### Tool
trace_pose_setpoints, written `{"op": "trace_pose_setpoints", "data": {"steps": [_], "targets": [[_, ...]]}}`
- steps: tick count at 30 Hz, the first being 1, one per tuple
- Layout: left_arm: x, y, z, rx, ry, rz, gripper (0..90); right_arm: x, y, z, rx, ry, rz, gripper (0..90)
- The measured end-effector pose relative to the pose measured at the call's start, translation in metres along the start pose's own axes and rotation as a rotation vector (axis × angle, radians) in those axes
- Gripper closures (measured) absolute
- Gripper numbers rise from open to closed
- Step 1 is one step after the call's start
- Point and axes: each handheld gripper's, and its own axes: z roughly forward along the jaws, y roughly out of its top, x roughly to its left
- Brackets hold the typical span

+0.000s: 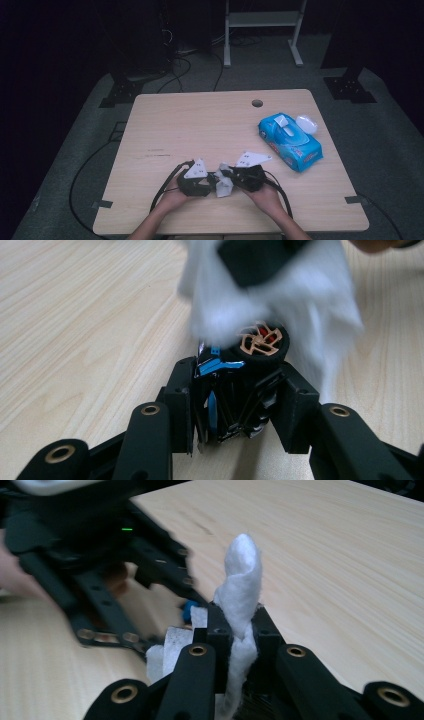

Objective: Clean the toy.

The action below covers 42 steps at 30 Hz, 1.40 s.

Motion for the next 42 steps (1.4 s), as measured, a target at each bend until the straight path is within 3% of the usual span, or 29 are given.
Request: {"op": "trace_pose_setpoints", "data": {"steps": [3,8,11,14,17,19,21,23,25,27,29,33,36,38,39,42], "targets": [[0.001,0.000,-0.001,0.001,0.004,-0.003,58.1,0.004,0.002,0.003,0.006,-0.004,-0.037,82.5],[0.001,0.000,0.001,-0.004,0.007,-0.018,58.1,-0.005,-0.001,-0.003,0.013,-0.069,-0.026,82.5],[0.001,0.001,0.001,-0.003,0.012,-0.016,58.1,0.002,-0.001,0.002,-0.010,-0.006,0.002,82.5],[0.001,0.001,0.001,0.000,0.015,-0.015,58.1,0.012,0.001,0.008,-0.010,0.032,-0.032,82.4],[0.001,0.001,0.001,0.000,0.014,-0.020,58.2,0.006,0.001,0.004,0.001,-0.002,-0.045,82.4],[0.002,0.001,0.001,-0.004,0.012,-0.029,58.1,-0.002,-0.001,-0.001,0.011,-0.069,-0.054,82.4],[0.002,0.001,0.001,-0.009,0.015,-0.032,58.1,-0.009,-0.003,-0.005,0.007,-0.086,-0.020,82.4],[0.001,0.001,0.002,-0.008,0.017,-0.029,58.1,-0.007,-0.003,-0.003,-0.007,-0.070,-0.001,82.4],[0.001,0.001,0.002,-0.007,0.019,-0.029,58.1,0.001,-0.002,0.003,-0.023,0.006,0.017,82.4],[0.001,0.001,0.001,-0.001,0.021,-0.021,58.1,0.011,0.000,0.008,-0.015,0.040,-0.024,82.2],[0.001,0.001,0.001,-0.002,0.022,-0.025,58.1,0.012,0.001,0.008,-0.008,0.024,-0.050,82.1],[0.001,0.002,0.001,-0.018,0.021,-0.038,58.2,-0.005,-0.003,-0.002,0.000,-0.065,-0.012,82.2],[0.001,0.003,0.002,-0.014,0.023,-0.028,58.2,-0.002,-0.002,0.000,-0.010,-0.056,0.006,82.3],[0.001,0.003,0.002,-0.013,0.023,-0.029,58.2,0.006,-0.001,0.007,-0.021,0.010,0.006,82.2],[0.000,0.003,0.001,-0.010,0.030,-0.020,58.2,0.013,0.000,0.011,-0.021,0.019,-0.021,82.1],[0.001,0.002,0.000,-0.007,0.030,-0.023,58.2,0.014,0.002,0.011,-0.006,0.004,-0.041,82.0]]}}
